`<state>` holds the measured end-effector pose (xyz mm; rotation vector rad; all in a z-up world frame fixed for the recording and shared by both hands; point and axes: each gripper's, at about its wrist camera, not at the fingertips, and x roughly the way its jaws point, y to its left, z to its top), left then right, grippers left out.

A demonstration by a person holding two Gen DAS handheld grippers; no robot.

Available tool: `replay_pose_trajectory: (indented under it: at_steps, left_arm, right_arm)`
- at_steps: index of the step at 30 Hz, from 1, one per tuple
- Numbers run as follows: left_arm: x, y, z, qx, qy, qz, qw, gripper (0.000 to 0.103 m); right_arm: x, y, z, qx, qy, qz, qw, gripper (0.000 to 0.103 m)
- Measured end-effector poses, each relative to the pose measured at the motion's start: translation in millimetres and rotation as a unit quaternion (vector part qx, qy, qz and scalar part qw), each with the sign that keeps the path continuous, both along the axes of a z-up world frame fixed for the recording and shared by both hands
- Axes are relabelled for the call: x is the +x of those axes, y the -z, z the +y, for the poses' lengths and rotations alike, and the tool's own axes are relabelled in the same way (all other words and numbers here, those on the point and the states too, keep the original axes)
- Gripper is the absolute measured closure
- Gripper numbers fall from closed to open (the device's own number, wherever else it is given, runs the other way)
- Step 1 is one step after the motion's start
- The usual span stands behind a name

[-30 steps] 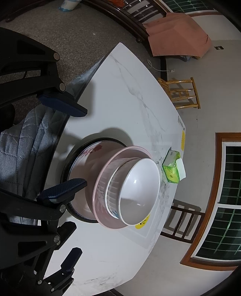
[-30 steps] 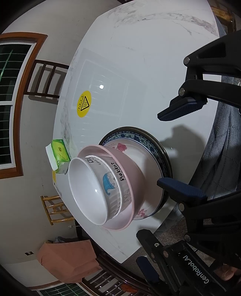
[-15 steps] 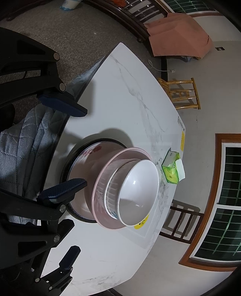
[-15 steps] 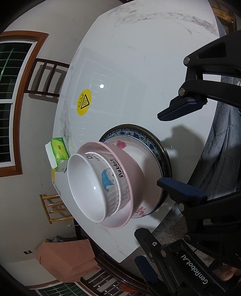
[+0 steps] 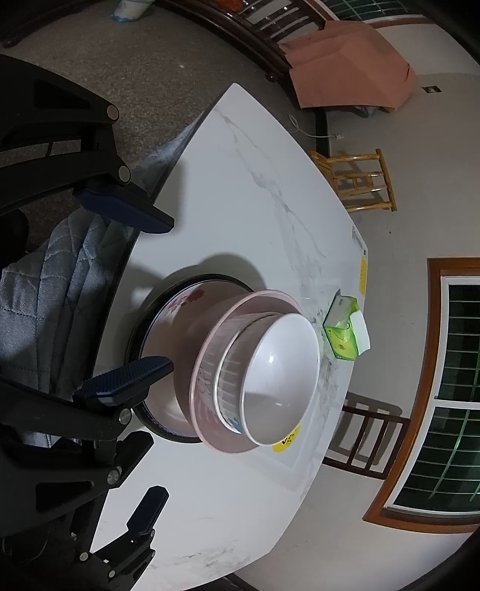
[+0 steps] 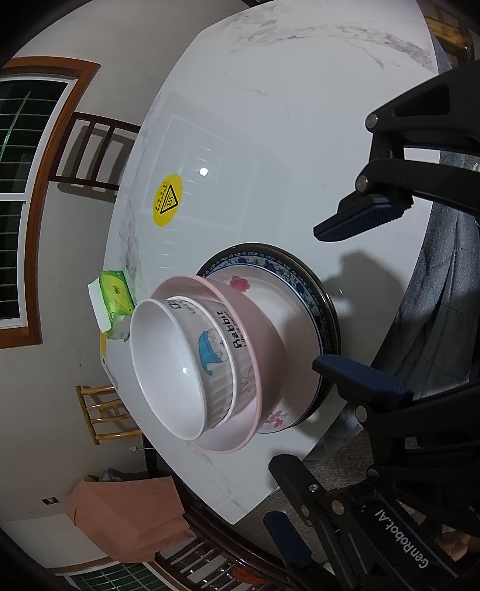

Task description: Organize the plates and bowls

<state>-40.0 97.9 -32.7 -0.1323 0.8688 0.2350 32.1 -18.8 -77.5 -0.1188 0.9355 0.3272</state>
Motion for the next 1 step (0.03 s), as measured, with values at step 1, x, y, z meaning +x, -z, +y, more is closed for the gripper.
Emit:
replay_pose_trajectory:
  at_steps: [1]
  left_arm:
    - [-0.3,-0.6,-0.1,0.003,-0.001,-0.002,1.0,0.036]
  right_arm:
    - [0.0,-0.1,0.4,0.0,0.0,-0.001,1.0,0.037]
